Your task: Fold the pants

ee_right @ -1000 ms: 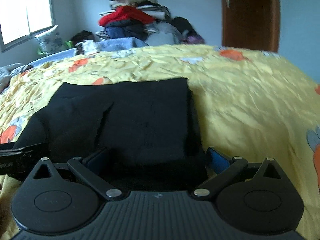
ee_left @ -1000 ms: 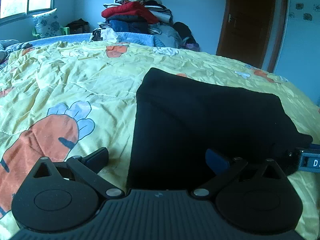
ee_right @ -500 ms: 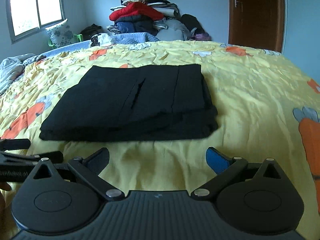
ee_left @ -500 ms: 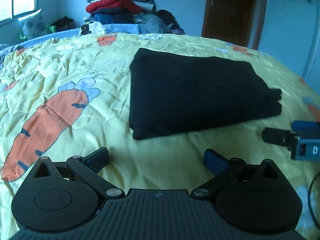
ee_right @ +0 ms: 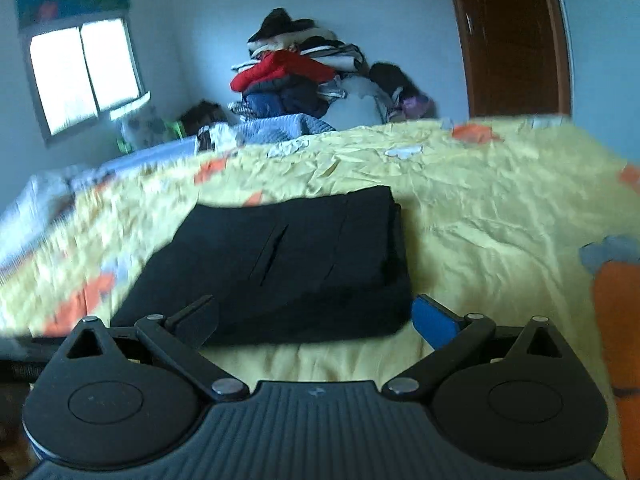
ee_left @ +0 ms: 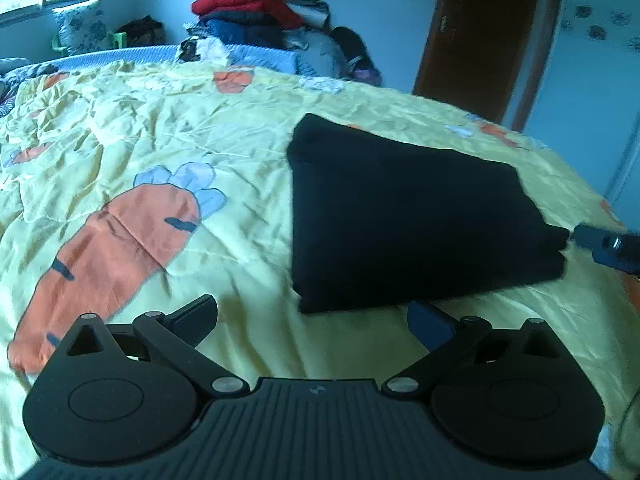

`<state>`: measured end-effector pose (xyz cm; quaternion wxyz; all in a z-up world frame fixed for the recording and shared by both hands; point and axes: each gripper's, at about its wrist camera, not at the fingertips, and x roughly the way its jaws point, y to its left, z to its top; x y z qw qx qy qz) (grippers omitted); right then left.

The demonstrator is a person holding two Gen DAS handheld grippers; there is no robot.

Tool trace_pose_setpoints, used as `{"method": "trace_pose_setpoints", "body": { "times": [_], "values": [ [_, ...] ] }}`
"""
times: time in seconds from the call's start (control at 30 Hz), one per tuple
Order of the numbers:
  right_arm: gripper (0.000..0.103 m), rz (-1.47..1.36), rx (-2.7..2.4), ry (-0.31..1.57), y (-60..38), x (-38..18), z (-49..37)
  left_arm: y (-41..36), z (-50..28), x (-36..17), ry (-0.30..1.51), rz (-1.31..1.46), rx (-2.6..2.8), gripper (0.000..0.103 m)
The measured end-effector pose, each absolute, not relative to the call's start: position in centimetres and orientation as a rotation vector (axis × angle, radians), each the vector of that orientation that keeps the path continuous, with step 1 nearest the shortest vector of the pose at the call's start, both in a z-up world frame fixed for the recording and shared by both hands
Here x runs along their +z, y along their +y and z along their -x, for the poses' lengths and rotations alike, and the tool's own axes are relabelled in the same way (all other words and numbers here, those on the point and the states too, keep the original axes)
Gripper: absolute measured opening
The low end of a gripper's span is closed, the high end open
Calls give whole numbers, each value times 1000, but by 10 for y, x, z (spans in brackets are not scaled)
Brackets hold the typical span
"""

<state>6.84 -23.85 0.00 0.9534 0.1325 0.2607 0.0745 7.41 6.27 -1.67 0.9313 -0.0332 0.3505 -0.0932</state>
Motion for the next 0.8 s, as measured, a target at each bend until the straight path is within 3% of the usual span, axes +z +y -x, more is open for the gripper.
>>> {"method": "trace_pose_setpoints", "body": {
  "times": [0.3, 0.47, 0.5, 0.57, 0.6, 0.63, 0.8],
  "values": [
    [102, -742, 362, 678, -316, -41, -162, 57, -97, -26, 723, -58, -199, 103],
    [100, -756, 546, 739, -325, -43, -183, 65, -110, -25, 708, -10, -156, 103],
    [94, -772, 543, 741, -327, -44, -187, 66, -111, -24, 699, -11, -129, 103],
    [70, -816, 485, 739, -331, -47, -196, 67, -114, -22, 678, -26, -94, 103],
    [48, -810, 447, 755, -330, -49, -201, 66, -115, -22, 678, -38, -93, 103],
    [34, -769, 420, 779, -325, -51, -204, 66, -115, -22, 675, -49, -90, 103],
    [24, -668, 475, 788, -315, -44, -188, 74, -120, -23, 653, -71, -47, 103]
  ]
}}
